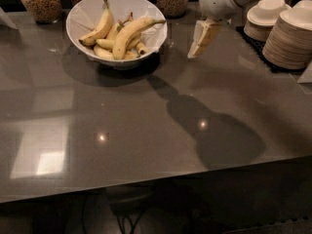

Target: Pick banana from white bowl

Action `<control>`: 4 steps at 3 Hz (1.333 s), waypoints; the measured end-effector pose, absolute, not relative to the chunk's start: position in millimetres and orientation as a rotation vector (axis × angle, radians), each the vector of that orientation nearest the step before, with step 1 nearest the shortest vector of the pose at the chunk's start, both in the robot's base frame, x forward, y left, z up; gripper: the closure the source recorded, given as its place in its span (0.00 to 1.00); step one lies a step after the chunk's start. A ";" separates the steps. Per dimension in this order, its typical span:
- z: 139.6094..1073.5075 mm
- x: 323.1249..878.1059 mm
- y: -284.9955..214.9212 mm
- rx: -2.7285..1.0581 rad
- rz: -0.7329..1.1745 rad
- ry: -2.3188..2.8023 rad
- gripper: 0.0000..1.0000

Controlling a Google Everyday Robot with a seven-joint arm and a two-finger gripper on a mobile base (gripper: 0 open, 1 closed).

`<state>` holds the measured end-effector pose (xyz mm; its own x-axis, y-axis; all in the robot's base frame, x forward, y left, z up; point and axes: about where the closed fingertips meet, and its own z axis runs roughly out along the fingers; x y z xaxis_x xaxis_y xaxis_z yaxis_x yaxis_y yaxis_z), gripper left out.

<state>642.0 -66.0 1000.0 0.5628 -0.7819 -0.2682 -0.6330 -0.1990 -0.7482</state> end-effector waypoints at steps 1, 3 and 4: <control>993.5 675.3 -39.5 -2.035 -0.244 0.973 0.00; 981.8 719.6 9.6 -2.201 -0.277 0.649 0.00; 981.7 719.7 9.8 -2.202 -0.277 0.649 0.00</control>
Offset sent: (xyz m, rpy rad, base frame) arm 0.0939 0.0810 -0.0202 -0.2328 -0.1899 0.4485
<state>719.7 9.8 981.7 0.8440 -0.5361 -0.0155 -0.3591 -0.5434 -0.7588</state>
